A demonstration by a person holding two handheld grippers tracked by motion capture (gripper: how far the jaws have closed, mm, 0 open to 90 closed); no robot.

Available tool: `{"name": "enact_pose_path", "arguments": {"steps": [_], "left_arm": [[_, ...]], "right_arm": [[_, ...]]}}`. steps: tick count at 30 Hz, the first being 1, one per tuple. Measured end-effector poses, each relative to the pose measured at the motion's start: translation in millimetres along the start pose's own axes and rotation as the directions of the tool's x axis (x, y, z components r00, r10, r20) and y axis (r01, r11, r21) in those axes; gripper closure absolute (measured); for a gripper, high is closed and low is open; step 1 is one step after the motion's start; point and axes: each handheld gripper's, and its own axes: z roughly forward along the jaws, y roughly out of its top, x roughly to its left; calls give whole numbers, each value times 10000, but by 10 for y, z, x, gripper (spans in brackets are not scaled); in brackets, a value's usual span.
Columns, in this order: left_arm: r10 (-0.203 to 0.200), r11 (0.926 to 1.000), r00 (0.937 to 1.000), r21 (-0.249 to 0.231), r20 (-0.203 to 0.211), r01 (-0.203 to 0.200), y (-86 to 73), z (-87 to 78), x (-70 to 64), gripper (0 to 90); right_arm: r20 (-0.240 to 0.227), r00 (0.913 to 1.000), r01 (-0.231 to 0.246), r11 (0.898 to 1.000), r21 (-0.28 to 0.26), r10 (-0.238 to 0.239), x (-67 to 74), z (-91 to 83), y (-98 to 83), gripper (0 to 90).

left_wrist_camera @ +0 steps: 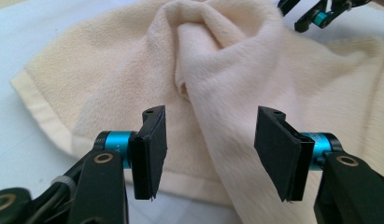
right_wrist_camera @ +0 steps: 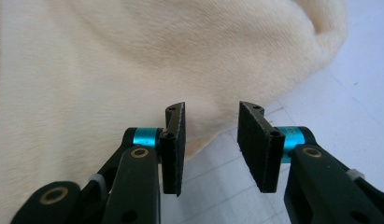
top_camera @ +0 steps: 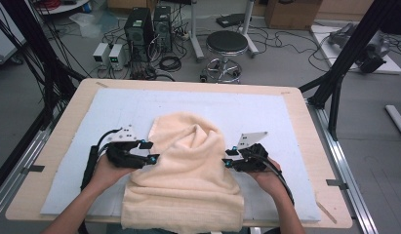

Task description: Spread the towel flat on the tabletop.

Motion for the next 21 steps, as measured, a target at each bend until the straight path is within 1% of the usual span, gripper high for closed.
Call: {"name": "enact_pose_path", "arguments": {"steps": [1, 2, 3, 4, 5, 6, 7, 8, 9, 10, 11, 12, 14, 15, 17, 18, 19, 20, 21], "left_arm": [[-21, 10000, 9999, 81, 166, 20, 16, 83, 25, 468], [-136, 9998, 9992, 120, 368, 132, 23, 143, 47, 468], [-285, 9995, 9980, 146, 572, 277, 25, 208, 60, 492], [-337, 9988, 9967, 381, 745, 309, 27, 269, 70, 492], [-360, 9980, 9959, 550, 833, 315, 27, 335, 73, 494], [-340, 9974, 9955, 659, 889, 281, 24, 378, 74, 507], [-342, 9961, 9945, 838, 988, 260, 16, 439, 73, 578], [-320, 9951, 9939, 965, 1056, 218, 13, 471, 74, 578], [-209, 9906, 9949, 1365, 987, 72, 11, 517, 75, 633], [-162, 9886, 9951, 1502, 971, 14, 6, 532, 76, 739], [-192, 9883, 9952, 1525, 962, 43, 1, 534, 70, 800], [-144, 9874, 9959, 1580, 891, 1, 1, 522, 72, 822], [-126, 9859, 9969, 1673, 778, -6, 7, 461, 78, 837], [-175, 9865, 9974, 1635, 693, 59, 8, 417, 75, 840], [-98, 9878, 9983, 1558, 578, 7, 4, 309, 70, 841], [-83, 9885, 9987, 1515, 509, 5, -3, 257, 62, 841], [-42, 9882, 9991, 1532, 414, -22, -16, 203, 53, 842], [5, 9875, 9992, 1577, 397, -68, -29, 165, 49, 842], [45, 9869, 9995, 1613, 319, -96, -61, 105, 40, 842]], "right_arm": [[26, 9999, -107, 9998, 187, 107, -49, 64, -22, 629], [26, 9999, -107, 9998, 187, 107, -49, 64, -22, 629], [-228, 9993, -282, 9990, 341, 290, -77, 123, -41, 635], [-228, 9993, -282, 9990, 341, 290, -77, 123, -41, 635], [-310, 9989, -323, 9983, 484, 338, -73, 155, -44, 636], [-402, 9988, -247, 9977, 626, 273, -73, 197, -47, 641], [-508, 9982, -260, 9960, 852, 304, -60, 258, -48, 665], [-508, 9982, -260, 9960, 852, 304, -60, 258, -48, 665], [-599, 9973, -365, 9961, 805, 414, -68, 263, -46, 697], [-720, 9961, -446, 9956, 825, 506, -63, 268, -45, 740], [-814, 9957, -374, 9959, 827, 442, -61, 268, -44, 788], [-879, 9953, -322, 9957, 874, 399, -49, 265, -41, 833], [-890, 9957, -169, 9954, 947, 253, -27, 254, -29, 869], [-852, 9962, -87, 9949, 1002, 173, -14, 230, -30, 875], [-901, 9959, -32, 9950, 1003, 123, -12, 218, -33, 875], [-852, 9963, -56, 9943, 1068, 148, 4, 188, -37, 876], [-761, 9971, 97, 9942, 1073, -16, 37, 134, -45, 877], [-761, 9971, 97, 9942, 1073, -16, 37, 134, -45, 877], [-697, 9975, 208, 9945, 1030, -137, 64, 70, -71, 877]]}}
